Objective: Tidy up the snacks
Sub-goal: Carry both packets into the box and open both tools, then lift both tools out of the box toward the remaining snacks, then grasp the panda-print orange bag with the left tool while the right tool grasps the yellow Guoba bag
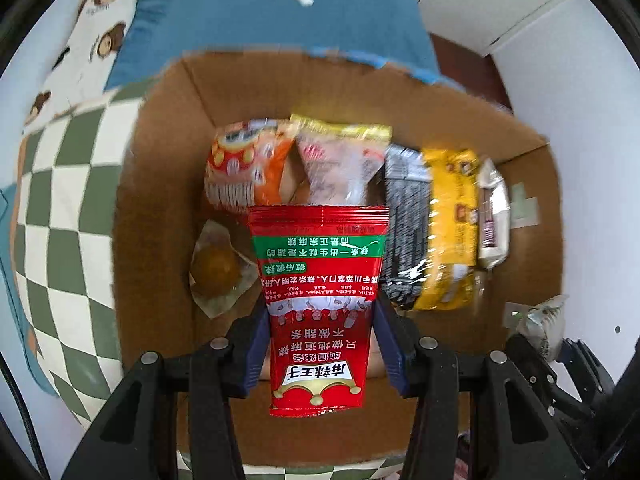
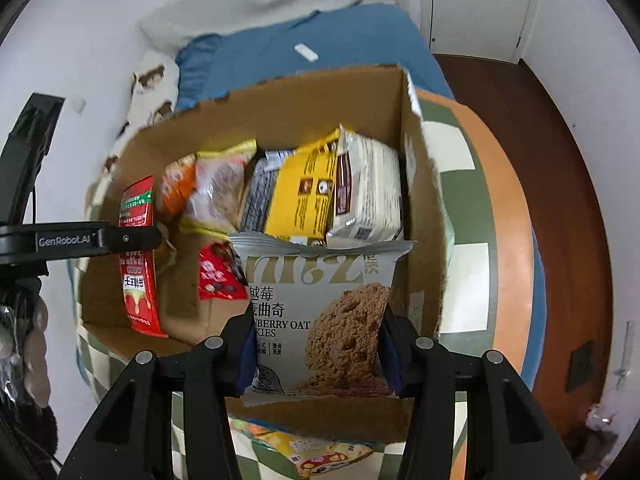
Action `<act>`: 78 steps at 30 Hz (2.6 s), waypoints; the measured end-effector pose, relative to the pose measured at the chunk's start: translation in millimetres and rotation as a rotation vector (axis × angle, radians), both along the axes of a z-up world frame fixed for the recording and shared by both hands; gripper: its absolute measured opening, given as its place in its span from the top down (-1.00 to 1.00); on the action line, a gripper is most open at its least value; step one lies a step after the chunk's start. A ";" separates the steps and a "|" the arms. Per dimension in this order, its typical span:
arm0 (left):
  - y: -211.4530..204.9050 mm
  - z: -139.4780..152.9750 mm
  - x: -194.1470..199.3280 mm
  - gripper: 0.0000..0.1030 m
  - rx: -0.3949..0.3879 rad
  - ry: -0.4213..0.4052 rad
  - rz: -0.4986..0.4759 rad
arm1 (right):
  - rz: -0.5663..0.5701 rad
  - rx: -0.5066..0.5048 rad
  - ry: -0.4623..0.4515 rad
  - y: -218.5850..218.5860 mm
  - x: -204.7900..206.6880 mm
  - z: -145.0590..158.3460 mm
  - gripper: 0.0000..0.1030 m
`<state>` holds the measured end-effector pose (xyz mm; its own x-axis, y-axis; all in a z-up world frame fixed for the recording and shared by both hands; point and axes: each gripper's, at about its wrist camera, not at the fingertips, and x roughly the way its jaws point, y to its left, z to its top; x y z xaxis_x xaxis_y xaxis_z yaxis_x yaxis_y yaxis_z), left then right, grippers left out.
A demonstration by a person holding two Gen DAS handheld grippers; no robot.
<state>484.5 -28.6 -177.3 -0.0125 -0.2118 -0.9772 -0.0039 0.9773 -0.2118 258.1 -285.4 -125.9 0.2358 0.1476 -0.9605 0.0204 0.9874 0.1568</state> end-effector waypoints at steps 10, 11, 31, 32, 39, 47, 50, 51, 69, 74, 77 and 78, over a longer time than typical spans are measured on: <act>-1.5 -22.2 -6.7 -0.48 0.066 0.069 0.004 | 0.006 -0.032 0.107 9.3 11.7 -28.0 -0.76; -2.3 -20.4 -7.2 -0.69 0.075 0.060 -0.001 | 0.003 -0.030 0.105 10.2 12.2 -26.5 -0.77; 2.9 42.6 -74.7 -0.80 0.096 -0.212 -0.018 | -0.022 -0.064 -0.012 21.0 -3.8 -2.4 -0.89; 4.9 48.6 -80.8 -0.80 0.102 -0.247 -0.010 | -0.022 -0.065 -0.026 21.7 -7.5 2.6 -0.89; 17.6 77.9 -110.5 -0.80 0.106 -0.374 0.003 | -0.020 -0.083 -0.145 25.7 -35.4 41.3 -0.89; 17.1 115.0 -154.8 -0.80 0.115 -0.507 -0.014 | -0.001 -0.116 -0.263 34.2 -75.6 83.0 -0.89; 17.1 128.5 -171.8 -0.80 0.126 -0.564 -0.011 | -0.001 -0.106 -0.297 36.3 -93.8 95.3 -0.89; 17.1 133.5 -178.3 -0.80 0.137 -0.590 -0.010 | 0.001 -0.103 -0.307 37.7 -99.9 99.5 -0.89; 17.2 6.6 -210.4 -0.79 0.013 -0.199 0.051 | -0.059 0.069 -0.173 4.6 -154.4 24.9 -0.22; 9.2 -67.4 -200.4 -0.79 -0.027 -0.023 0.117 | -0.057 0.076 -0.051 -3.6 -155.0 -33.7 -0.26; 5.4 -96.6 -189.8 -0.77 -0.014 0.012 0.159 | -0.002 0.028 -0.027 1.2 -151.2 -57.5 -0.33; 5.5 -101.9 -188.1 -0.74 -0.012 0.021 0.170 | 0.022 0.011 -0.015 4.5 -149.3 -64.2 -0.35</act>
<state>296.4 -23.1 -279.1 0.0046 -0.2244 -0.9745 -0.1734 0.9595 -0.2218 108.8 -280.8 -190.1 0.2466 0.1629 -0.9553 -0.0034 0.9859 0.1672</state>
